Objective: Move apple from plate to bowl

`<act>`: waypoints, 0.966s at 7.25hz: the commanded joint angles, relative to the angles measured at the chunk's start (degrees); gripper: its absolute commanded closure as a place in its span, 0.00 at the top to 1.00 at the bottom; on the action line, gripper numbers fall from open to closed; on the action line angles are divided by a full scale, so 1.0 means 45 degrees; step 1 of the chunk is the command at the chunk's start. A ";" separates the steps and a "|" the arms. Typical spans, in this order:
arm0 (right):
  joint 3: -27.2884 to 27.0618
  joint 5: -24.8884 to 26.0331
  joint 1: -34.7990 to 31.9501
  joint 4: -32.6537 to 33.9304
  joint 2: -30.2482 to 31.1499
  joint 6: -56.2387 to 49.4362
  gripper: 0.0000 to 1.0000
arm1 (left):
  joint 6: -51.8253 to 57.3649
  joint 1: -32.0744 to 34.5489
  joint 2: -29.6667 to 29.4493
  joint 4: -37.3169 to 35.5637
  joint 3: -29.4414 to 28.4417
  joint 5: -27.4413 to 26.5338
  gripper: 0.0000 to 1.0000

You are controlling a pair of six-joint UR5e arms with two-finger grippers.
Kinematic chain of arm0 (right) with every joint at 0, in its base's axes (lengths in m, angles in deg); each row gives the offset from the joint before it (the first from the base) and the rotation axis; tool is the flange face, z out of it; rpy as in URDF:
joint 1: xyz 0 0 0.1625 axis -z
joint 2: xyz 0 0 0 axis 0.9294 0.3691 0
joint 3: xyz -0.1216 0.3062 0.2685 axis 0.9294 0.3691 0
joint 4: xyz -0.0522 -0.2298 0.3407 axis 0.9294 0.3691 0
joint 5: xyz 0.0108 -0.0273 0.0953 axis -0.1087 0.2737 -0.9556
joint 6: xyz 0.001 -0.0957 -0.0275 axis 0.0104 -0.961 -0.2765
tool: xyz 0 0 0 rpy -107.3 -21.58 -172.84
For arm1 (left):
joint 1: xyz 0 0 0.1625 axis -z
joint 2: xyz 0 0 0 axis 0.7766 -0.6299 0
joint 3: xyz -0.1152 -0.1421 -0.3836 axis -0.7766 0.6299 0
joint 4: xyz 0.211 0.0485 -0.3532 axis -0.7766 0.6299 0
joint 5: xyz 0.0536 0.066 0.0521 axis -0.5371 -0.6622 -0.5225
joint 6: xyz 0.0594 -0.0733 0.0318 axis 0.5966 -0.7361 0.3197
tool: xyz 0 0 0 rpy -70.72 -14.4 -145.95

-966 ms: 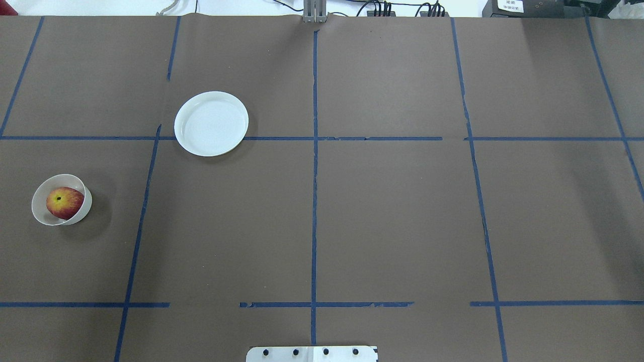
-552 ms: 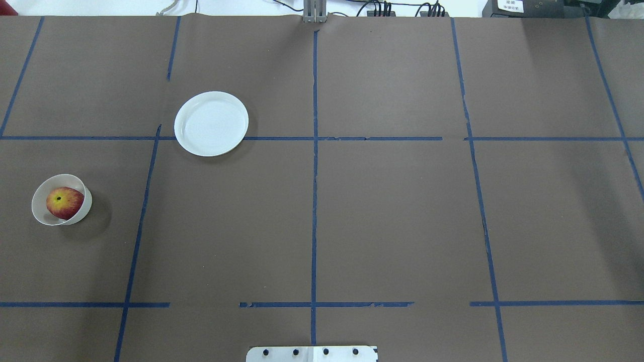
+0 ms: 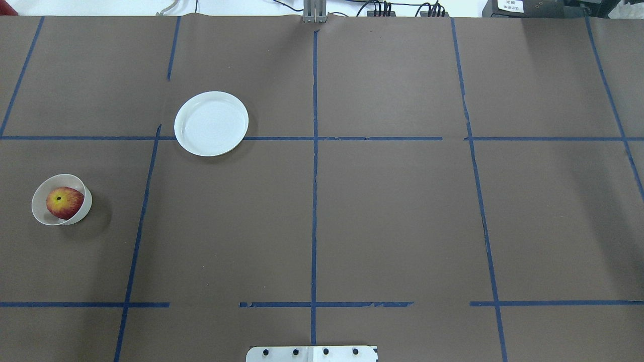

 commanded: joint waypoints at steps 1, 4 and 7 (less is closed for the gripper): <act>-0.0007 0.0000 0.0000 0.0001 0.0000 0.0010 1.00 | 0.0013 0.0001 0.0043 -0.0023 0.0058 0.0006 1.00; -0.0007 0.0000 0.0000 0.0001 0.0000 0.0009 1.00 | 0.0013 -0.0057 0.0278 0.0055 0.0097 -0.0013 1.00; 0.0013 0.0000 0.0000 0.0001 0.0000 0.0010 1.00 | 0.0033 -0.0058 0.0200 0.0074 0.0039 -0.0404 1.00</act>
